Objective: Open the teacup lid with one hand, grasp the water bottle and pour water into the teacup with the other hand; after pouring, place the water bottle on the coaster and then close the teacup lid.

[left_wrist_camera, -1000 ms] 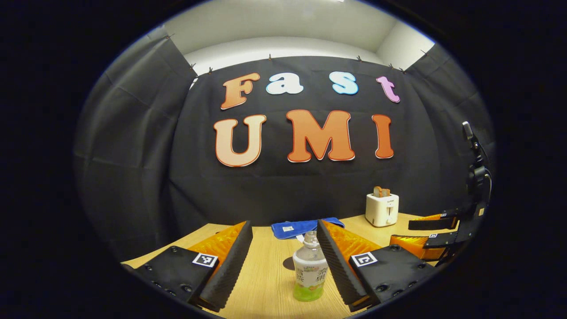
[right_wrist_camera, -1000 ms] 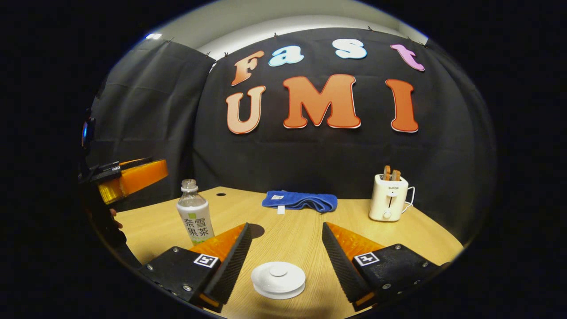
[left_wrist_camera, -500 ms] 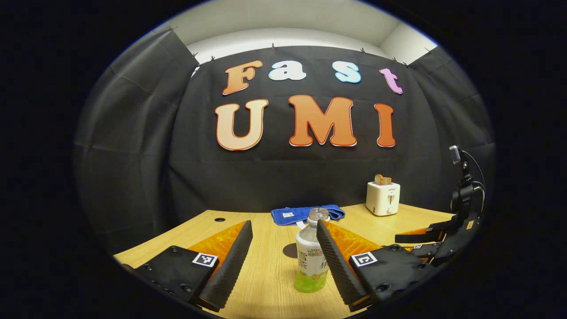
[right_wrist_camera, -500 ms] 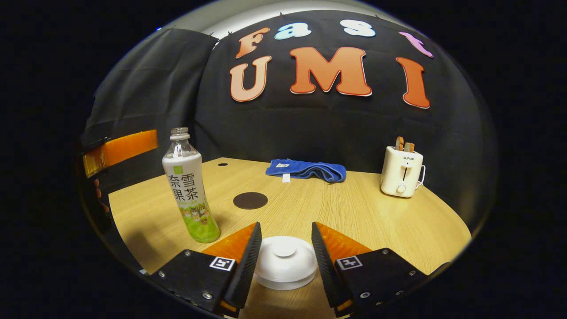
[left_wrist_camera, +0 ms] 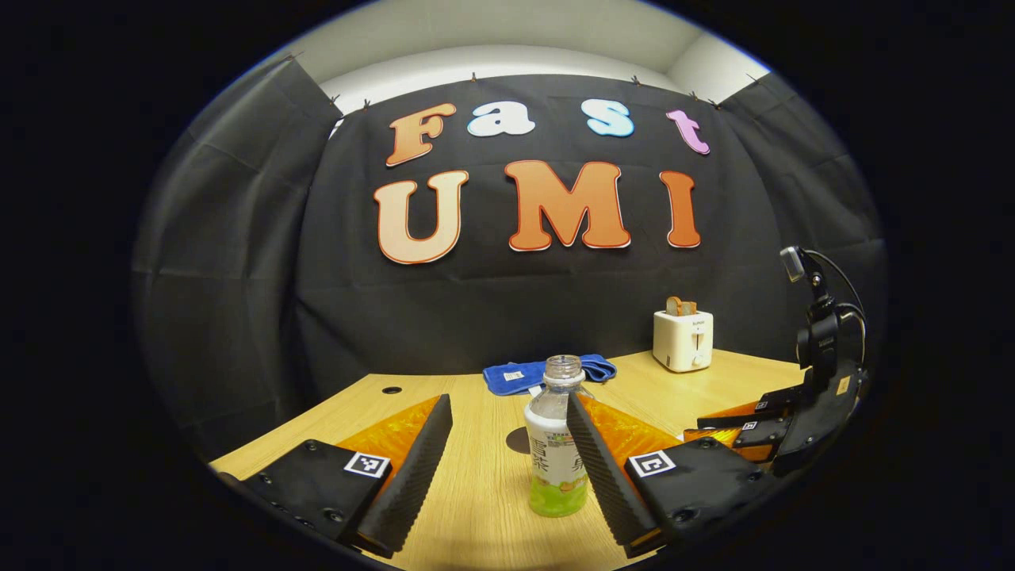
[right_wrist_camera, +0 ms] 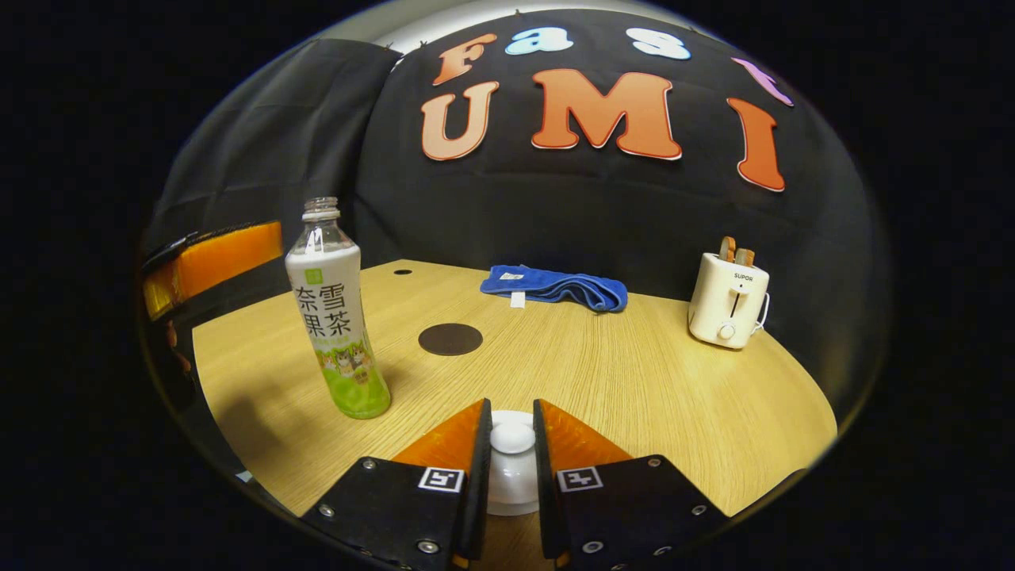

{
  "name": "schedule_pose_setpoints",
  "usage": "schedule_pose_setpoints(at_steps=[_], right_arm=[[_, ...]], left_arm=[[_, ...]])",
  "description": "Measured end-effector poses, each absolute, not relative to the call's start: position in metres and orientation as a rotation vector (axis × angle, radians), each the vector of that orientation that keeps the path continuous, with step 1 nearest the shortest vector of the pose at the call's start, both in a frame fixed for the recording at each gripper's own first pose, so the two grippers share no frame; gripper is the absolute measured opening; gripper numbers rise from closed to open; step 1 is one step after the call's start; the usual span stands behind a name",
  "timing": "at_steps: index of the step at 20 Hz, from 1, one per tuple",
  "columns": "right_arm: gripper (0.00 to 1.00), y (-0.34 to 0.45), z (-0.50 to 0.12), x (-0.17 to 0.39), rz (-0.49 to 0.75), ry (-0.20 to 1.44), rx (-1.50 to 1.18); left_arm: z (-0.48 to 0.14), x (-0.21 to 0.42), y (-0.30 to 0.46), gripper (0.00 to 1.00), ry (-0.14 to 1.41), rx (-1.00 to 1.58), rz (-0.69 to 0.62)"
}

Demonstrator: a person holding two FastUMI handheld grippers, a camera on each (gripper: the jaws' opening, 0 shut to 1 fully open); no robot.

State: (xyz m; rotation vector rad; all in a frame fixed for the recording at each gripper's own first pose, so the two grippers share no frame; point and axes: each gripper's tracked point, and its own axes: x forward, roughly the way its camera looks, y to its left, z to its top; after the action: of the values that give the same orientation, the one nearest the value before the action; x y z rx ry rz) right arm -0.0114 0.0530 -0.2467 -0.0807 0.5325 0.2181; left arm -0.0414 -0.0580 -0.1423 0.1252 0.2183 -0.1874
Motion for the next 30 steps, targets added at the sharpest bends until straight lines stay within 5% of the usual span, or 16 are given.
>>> schedule_pose_setpoints(at_steps=[6,30], right_arm=[[0.2,0.051,-0.248,-0.011,0.223,0.544,-0.049],[0.19,0.035,-0.163,-0.01,0.206,0.378,0.019]], left_arm=[[-0.15,-0.047,-0.069,0.92,0.233,0.124,-0.231],[-0.25,-0.041,-0.09,0.9,0.467,0.098,-0.276]])
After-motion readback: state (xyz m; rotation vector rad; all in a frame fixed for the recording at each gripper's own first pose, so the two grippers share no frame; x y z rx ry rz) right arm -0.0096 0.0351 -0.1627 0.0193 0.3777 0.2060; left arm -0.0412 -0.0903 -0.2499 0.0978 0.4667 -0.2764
